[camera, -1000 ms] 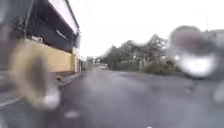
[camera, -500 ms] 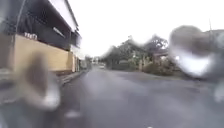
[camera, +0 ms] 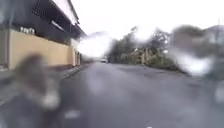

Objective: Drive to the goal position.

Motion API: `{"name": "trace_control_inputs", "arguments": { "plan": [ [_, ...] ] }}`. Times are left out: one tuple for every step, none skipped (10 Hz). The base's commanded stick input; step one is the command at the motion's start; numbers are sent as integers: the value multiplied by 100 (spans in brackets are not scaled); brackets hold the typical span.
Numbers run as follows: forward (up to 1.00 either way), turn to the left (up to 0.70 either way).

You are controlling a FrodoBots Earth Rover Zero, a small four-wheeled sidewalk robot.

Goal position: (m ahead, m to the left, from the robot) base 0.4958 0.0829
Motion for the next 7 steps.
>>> {"name": "trace_control_inputs", "arguments": {
  "plan": [
    [70,0],
    [70,0],
    [70,0],
    [70,0],
    [70,0],
    [70,0],
    [70,0]
  ]
}}
